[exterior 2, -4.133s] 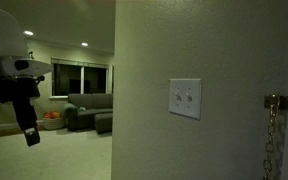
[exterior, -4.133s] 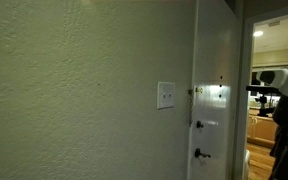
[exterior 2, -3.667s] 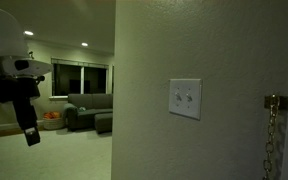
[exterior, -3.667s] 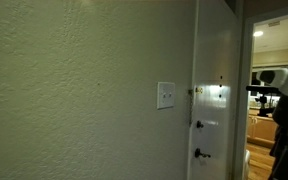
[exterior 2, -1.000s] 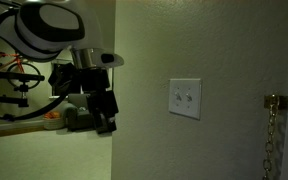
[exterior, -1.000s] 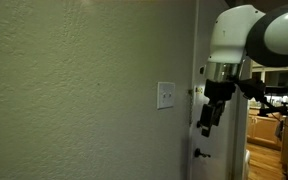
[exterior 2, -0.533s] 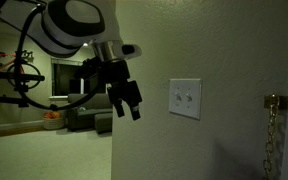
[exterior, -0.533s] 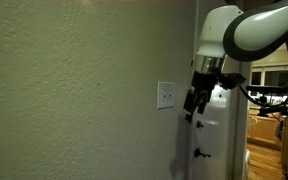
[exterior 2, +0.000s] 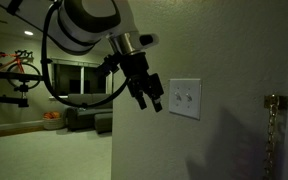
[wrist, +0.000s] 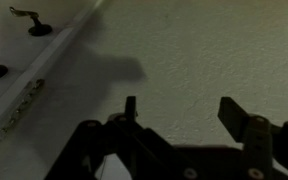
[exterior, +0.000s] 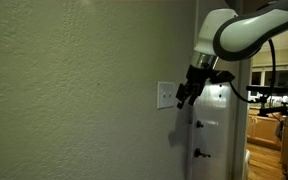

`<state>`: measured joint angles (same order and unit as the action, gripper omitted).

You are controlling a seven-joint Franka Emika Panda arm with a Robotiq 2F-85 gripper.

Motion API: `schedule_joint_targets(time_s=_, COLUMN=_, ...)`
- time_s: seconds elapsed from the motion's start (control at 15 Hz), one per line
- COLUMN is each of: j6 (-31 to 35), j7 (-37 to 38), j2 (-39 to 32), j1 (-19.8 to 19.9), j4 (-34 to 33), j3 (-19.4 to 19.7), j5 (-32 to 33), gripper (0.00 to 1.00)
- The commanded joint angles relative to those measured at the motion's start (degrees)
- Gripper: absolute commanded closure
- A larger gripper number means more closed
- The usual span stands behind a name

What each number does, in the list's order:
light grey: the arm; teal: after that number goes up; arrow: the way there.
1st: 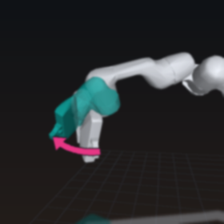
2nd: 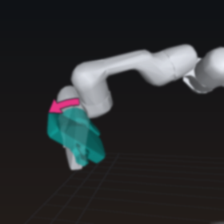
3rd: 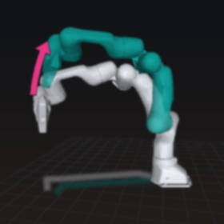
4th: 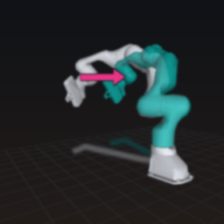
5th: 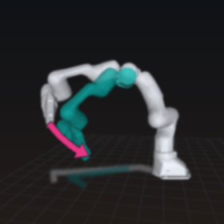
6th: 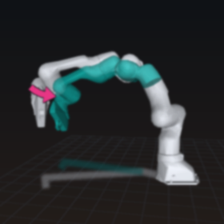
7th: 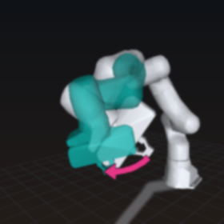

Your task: Flip the switch on the wall

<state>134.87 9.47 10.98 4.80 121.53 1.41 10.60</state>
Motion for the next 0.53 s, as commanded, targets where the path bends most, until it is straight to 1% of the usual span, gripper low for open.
schedule_joint_targets(time_s=0.0, j6=2.8, j7=-0.1, j2=-0.4, j1=0.5, j4=-1.8, j3=1.2, j5=-1.2, gripper=0.47)
schedule_joint_targets(time_s=0.2, j6=4.8, j7=0.0, j2=-0.7, j1=0.6, j4=-3.1, j3=1.7, j5=-1.6, gripper=0.66)
schedule_joint_targets(time_s=0.27, j6=5.3, j7=0.0, j2=-1.0, j1=0.7, j4=-3.5, j3=1.7, j5=-1.5, gripper=0.69)
schedule_joint_targets(time_s=0.33, j6=6.1, j7=-0.2, j2=-1.5, j1=0.7, j4=-4.1, j3=1.7, j5=-1.5, gripper=0.68)
schedule_joint_targets(time_s=0.47, j6=7.3, j7=-0.3, j2=-2.4, j1=0.8, j4=-5.3, j3=1.8, j5=-1.2, gripper=0.69)
